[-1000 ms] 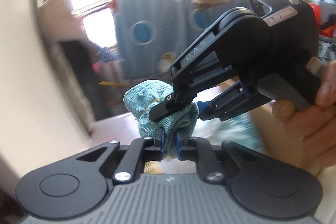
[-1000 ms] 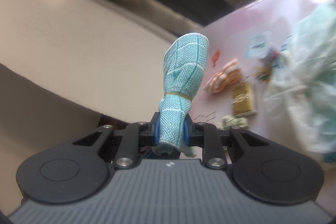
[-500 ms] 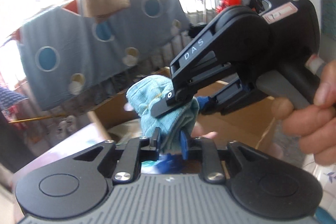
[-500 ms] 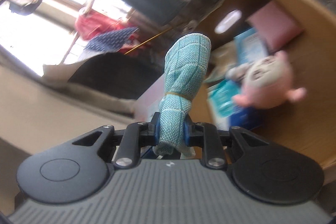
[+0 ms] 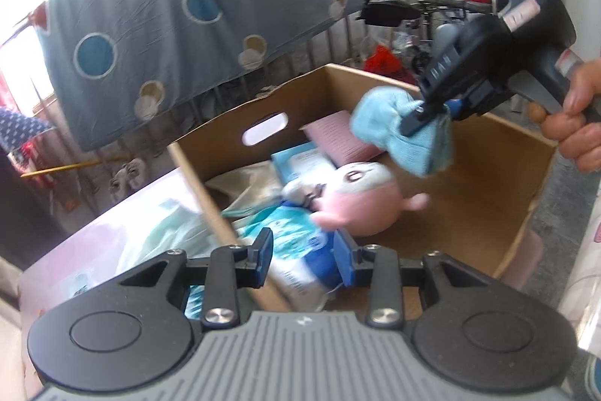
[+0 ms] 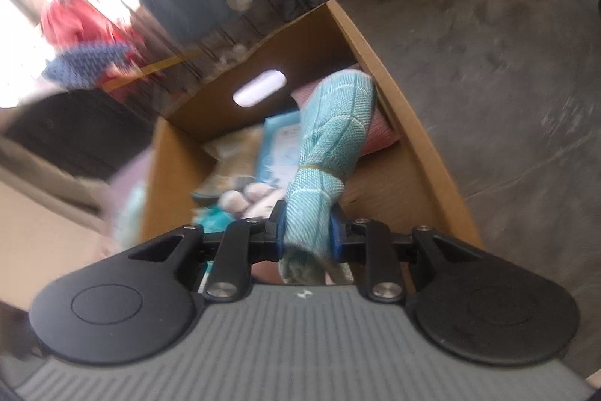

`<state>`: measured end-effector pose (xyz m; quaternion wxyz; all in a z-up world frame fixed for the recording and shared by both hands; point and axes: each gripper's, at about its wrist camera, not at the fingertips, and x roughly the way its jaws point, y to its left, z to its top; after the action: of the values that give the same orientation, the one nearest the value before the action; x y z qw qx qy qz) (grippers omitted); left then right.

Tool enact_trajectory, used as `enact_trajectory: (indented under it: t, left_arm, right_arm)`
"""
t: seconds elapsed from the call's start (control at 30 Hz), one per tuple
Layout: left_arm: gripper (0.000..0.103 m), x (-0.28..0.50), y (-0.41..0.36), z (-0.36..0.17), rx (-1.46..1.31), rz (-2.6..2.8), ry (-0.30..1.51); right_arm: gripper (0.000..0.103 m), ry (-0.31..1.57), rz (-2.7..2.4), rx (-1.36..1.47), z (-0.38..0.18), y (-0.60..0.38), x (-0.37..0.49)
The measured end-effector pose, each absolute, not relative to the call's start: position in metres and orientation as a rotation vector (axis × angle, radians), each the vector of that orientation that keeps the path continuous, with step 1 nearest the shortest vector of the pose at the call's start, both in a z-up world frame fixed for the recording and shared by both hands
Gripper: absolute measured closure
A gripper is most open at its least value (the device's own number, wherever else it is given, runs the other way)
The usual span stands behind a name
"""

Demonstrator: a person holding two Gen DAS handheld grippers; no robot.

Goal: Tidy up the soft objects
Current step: 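Release the teal towel bundle into the box with the right gripper, then move the right gripper to the white yogurt cup and grasp it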

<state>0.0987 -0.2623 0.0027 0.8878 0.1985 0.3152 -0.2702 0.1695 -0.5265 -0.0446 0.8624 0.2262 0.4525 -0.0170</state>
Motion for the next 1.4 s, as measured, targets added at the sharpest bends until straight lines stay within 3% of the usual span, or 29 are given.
enact_trajectory:
  t: [0.1,0.3,0.5,0.63,0.73,1.17,1.4]
  left_arm:
    - [0.065,0.096,-0.245,0.011,0.391,-0.530,0.667]
    - [0.060,0.084,-0.209,0.021,0.345,-0.489,0.669]
    - [0.045,0.074,-0.169,0.029,0.270,-0.441,0.673]
    - [0.033,0.064,-0.141,0.034,0.242,-0.398,0.667]
    - [0.029,0.056,-0.116,0.037,0.223,-0.356,0.667]
    - [0.026,0.025,0.002,0.029,0.155,-0.073,0.674]
    - [0.026,0.049,0.024,0.024,0.120,-0.041,0.612]
  right_arm:
    - [0.078,0.948,-0.094,0.349,-0.039,-0.516,0.174]
    - [0.077,0.920,-0.124,0.361,-0.024,-0.509,0.161]
    - [0.071,0.843,-0.098,0.440,0.004,-0.503,0.123]
    - [0.059,0.797,-0.010,0.560,0.015,-0.490,0.098]
    - [0.057,0.778,0.061,0.618,0.022,-0.469,0.086]
    - [0.050,0.890,0.390,0.639,0.016,-0.324,0.120]
    - [0.049,0.957,0.521,0.584,0.015,-0.244,0.168]
